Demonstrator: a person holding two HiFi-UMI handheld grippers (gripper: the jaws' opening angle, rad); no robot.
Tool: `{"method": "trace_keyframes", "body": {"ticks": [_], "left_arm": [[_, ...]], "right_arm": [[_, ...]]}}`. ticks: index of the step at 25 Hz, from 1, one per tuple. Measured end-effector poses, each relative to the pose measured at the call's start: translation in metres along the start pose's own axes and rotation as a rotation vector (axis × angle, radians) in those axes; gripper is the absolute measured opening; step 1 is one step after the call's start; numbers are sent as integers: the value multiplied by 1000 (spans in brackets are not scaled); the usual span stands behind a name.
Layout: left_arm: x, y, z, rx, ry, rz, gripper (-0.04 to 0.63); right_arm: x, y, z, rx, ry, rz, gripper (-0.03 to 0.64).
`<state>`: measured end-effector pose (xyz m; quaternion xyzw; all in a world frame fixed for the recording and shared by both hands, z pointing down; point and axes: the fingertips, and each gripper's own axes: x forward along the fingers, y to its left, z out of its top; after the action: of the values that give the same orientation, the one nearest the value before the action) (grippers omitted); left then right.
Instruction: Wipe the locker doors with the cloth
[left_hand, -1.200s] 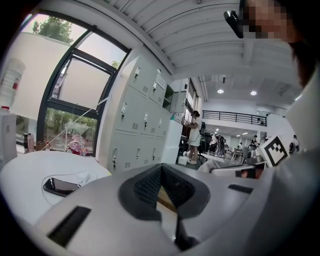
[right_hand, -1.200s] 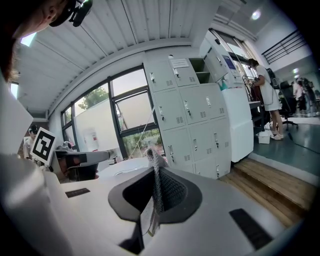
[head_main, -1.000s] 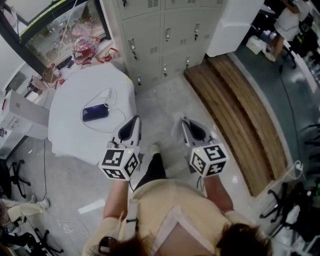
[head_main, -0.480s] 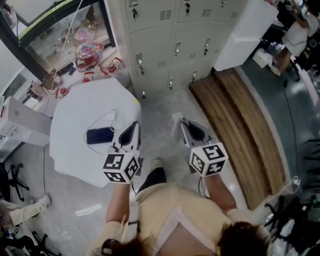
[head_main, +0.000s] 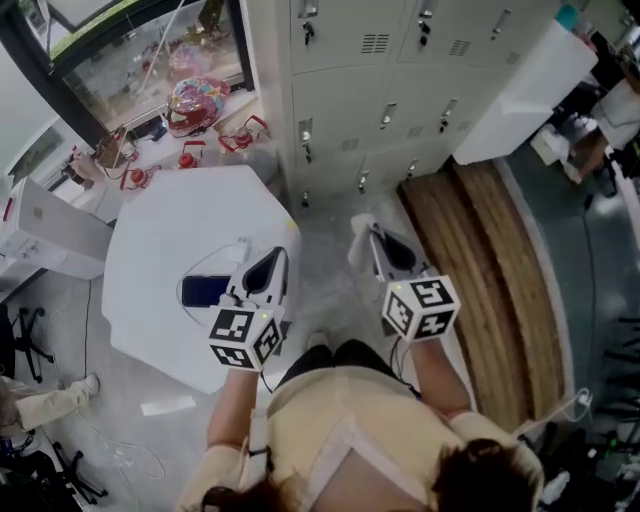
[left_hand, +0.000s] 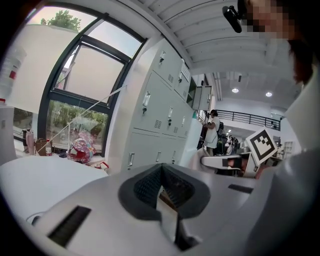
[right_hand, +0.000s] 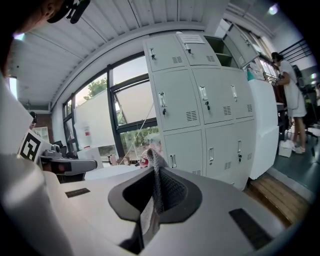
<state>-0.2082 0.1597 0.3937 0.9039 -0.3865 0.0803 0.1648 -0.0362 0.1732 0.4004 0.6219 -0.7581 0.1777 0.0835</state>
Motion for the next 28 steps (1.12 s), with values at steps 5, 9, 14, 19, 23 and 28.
{"method": "trace_keyframes", "body": {"ticks": [5, 9, 14, 19, 23, 28], "left_arm": [[20, 16, 14, 1, -14, 32, 2], [41, 28, 22, 5, -21, 72, 2], [80, 48, 34, -32, -58, 152, 2], [120, 55, 53, -58, -86, 210, 2], [147, 69, 63, -94, -98, 270, 2], [170, 82, 78, -104, -119, 341, 2]], "right_arm": [[34, -12, 13, -17, 0, 15, 14], [68, -24, 28, -21, -12, 54, 14], [119, -36, 55, -61, -18, 160, 14], [168, -48, 81, -97, 4, 270, 14], [204, -52, 98, -138, 12, 345, 14], [241, -55, 110, -178, 31, 424, 14]]}}
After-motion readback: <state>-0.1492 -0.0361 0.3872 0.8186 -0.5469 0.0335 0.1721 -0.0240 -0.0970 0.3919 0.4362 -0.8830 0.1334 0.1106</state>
